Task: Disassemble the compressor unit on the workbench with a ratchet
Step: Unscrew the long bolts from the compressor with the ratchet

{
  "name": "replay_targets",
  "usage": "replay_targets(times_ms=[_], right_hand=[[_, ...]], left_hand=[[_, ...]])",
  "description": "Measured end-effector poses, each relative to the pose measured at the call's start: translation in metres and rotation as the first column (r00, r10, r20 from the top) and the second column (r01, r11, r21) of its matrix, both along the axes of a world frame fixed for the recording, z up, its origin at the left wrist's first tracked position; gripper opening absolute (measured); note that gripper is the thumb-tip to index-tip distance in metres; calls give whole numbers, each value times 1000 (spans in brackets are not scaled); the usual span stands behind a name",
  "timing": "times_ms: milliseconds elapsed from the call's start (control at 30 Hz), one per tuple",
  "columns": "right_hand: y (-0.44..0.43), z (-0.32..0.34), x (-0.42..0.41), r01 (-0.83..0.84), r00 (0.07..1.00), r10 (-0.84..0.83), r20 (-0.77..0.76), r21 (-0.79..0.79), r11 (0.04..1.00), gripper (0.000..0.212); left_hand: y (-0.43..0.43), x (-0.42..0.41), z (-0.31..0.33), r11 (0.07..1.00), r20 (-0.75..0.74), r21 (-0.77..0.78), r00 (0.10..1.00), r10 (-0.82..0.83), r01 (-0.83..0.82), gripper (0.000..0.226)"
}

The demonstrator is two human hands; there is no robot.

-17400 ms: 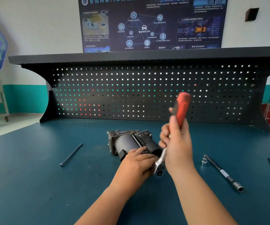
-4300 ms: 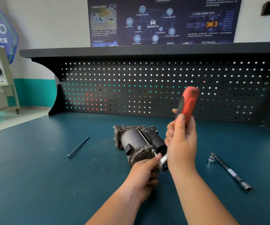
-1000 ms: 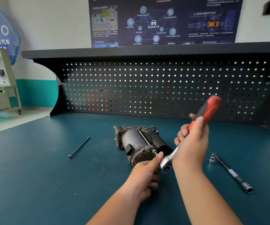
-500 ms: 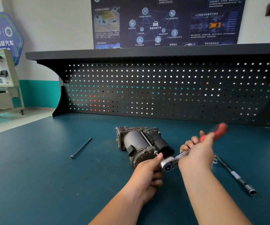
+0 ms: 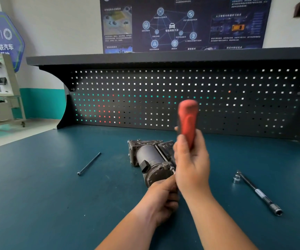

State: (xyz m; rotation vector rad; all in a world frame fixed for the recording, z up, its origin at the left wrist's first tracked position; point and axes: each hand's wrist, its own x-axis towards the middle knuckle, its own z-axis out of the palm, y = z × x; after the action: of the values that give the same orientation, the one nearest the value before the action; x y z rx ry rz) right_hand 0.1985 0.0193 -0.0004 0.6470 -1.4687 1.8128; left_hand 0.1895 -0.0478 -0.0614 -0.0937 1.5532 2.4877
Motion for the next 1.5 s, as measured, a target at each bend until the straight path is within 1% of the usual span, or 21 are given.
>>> replay_targets(times_ms=[67,133,200,267,333,400,467,500,567,667,800,867,933,1033,1100,1200,1267,1333,1400,1433,1500], right_hand=[[-4,-4,3,52,995,-39,-91,151,987,19],[-5,-3,4,35,997,-25,-76,127,991,20],[-1,2,1,-32,999,34,26,-55,998,19],[9,7,-8,-26,987,74,144,-311,950,14],[25,9,-19,56,940,147,307,-567,822,23],[40,6,-27,152,844,307,439,-745,649,29],[46,0,-33,222,761,422,493,-809,544,33],[47,-2,-35,238,751,425,505,-808,539,33],[43,-1,-36,216,792,358,495,-775,595,30],[29,10,-27,102,906,196,376,-642,760,24],[7,6,-5,6,994,16,106,-205,979,25],[2,1,1,34,999,-34,-1,40,999,30],[-2,-1,6,73,990,-39,-138,254,965,20],[-5,-2,9,95,973,-11,-231,355,930,11],[-5,-1,7,68,986,-30,-164,233,970,17],[6,7,-4,-6,996,23,81,-200,980,16],[24,10,-19,49,958,106,267,-515,856,20],[42,8,-30,139,859,289,423,-735,664,26],[50,1,-36,210,768,426,478,-817,537,31],[50,-1,-38,221,759,434,485,-820,529,31],[46,1,-38,188,812,364,457,-794,578,29]], left_hand=[[1,0,0,1000,-23,-13,1000,9,-9,44],[2,1,1,1000,-34,-7,999,21,-21,41],[2,1,1,1000,-36,16,999,22,-22,39],[1,2,1,999,-38,46,999,11,-9,42],[1,2,2,997,-49,73,999,5,-2,51],[3,2,3,997,-61,76,998,2,3,56],[3,2,3,998,-63,57,998,3,0,55],[3,2,4,999,-57,52,998,3,0,54],[2,3,4,998,-33,61,999,3,-1,49],[-1,4,6,997,-8,75,1000,11,-10,46],[-1,4,4,1000,40,1,999,-9,9,51],[-2,3,2,1000,37,-8,999,17,-16,44],[-1,1,1,999,5,-16,999,46,-46,38],[1,2,1,997,-38,-46,997,61,-63,39],[2,2,2,997,-52,-45,997,63,-65,40],[2,3,2,999,-79,6,996,47,-47,47],[2,3,2,998,-89,44,995,42,-38,52],[3,4,3,997,-91,65,995,45,-39,52],[4,3,3,996,-85,73,995,50,-44,51],[3,2,3,997,-75,68,996,47,-42,50],[1,3,3,998,-45,58,998,37,-35,46]])
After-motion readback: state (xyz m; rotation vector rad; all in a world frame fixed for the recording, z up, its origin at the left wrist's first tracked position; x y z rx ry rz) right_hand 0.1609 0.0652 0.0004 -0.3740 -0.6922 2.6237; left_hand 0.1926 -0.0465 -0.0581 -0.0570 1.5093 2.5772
